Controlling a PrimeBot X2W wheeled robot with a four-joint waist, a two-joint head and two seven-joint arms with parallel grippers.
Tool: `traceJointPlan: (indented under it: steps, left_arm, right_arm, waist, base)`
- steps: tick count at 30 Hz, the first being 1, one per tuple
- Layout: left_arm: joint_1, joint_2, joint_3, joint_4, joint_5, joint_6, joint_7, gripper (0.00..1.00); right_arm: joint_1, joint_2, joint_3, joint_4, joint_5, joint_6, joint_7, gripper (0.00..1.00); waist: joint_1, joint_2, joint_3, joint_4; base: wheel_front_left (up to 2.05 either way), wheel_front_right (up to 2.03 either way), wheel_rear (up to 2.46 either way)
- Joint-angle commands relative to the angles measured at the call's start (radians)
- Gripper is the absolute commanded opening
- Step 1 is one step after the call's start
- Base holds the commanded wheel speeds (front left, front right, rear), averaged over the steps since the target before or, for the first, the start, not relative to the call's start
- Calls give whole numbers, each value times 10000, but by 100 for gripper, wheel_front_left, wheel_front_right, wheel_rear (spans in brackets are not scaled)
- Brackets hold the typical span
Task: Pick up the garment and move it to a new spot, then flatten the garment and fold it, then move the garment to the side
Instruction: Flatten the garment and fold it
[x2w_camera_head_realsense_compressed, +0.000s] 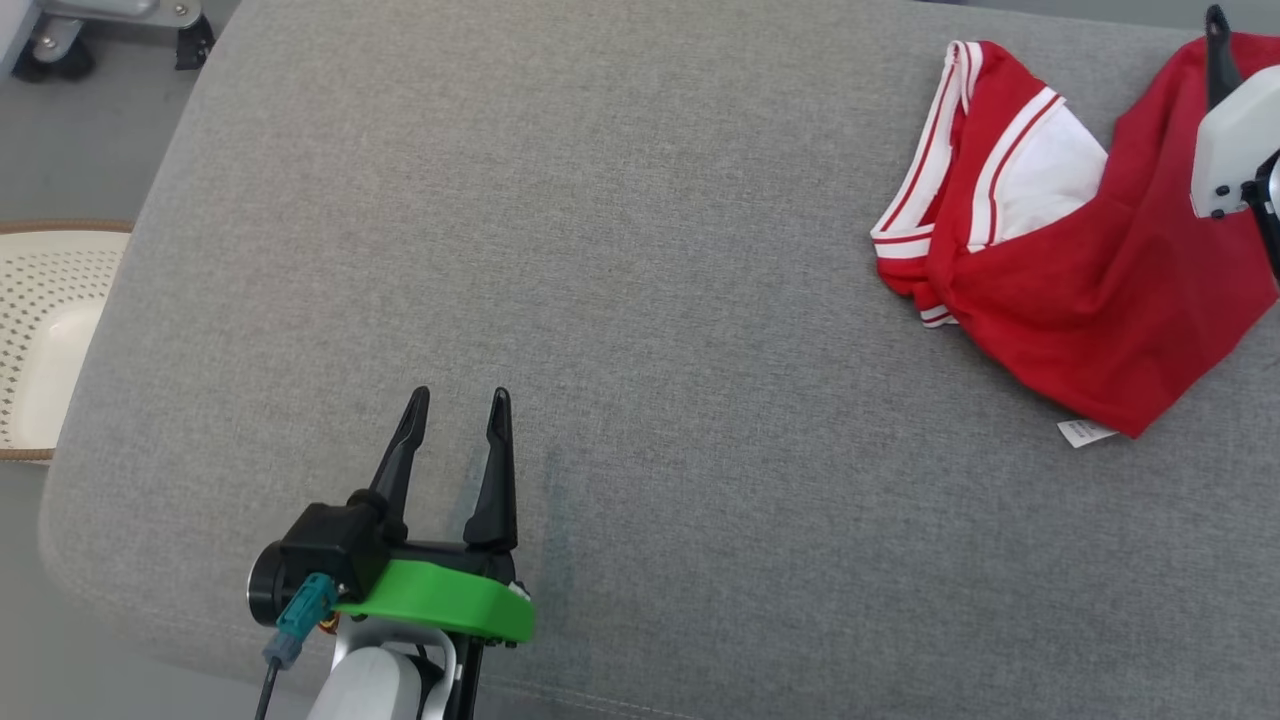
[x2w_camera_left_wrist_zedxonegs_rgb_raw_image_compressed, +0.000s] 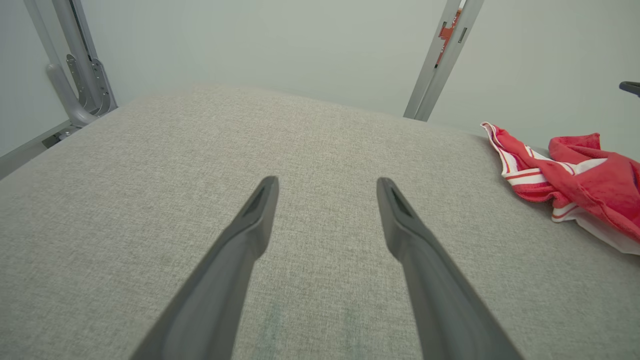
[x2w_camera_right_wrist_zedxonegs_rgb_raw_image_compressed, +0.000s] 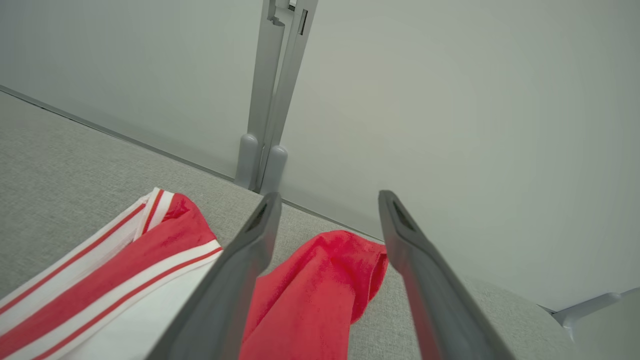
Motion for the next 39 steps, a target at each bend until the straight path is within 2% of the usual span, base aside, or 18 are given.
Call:
traceJointPlan:
  steps: [1,10,15,19,26,31,37,38,39]
  left_arm:
    - [-56,21,59,-18,84,-13,4,100]
    - [343,24,455,-23,237,-12,4,100]
    - [485,24,589,-74,310,-31,4,100]
    - [588,24,689,-119,347,-9,4,100]
    - [510,24,775,-139,395,-105,4,100]
    - [365,26,745,-147,405,-132,4,100]
    - [232,24,703,-133,319,-79,4,100]
    - [225,24,721,-142,312,-61,4,100]
    - [230,24,739,-148,295,-58,4,100]
  right_arm:
    - [-136,127,115,107,49,-19,-248,100]
    - [981,933,1743,156,1391,-19,-1508,100]
    - [2443,1213,2406,-759,2624,-19,-1696,100]
    - [3767,1344,2744,-1819,3123,-19,-1731,100]
    - [5677,1834,3194,-3070,3516,-19,-1722,100]
    - [5738,1953,3181,-2724,3047,-18,-1689,100]
    - [5304,1921,2318,-1663,1997,-19,-1664,100]
    - [5240,1934,2082,-1524,1794,-19,-1678,94]
    - [5216,1965,1889,-1441,1647,-19,-1689,59]
  waist:
    - [0,0,-220,-389]
    - [0,0,-1017,-1737]
    - [0,0,-1389,-2349]
    - [0,0,-1500,-2673]
    - [0,0,-1387,-2679]
    - [0,0,-1163,-2379]
    - [0,0,-1016,-1890]
    - [0,0,-1008,-1823]
    - [0,0,-1013,-1780]
  base:
    - [0,0,0]
    - [0,0,0]
    - [0,0,0]
    - [0,0,0]
    - [0,0,0]
    - [0,0,0]
    - [0,0,0]
    - [0,0,0]
    - [0,0,0]
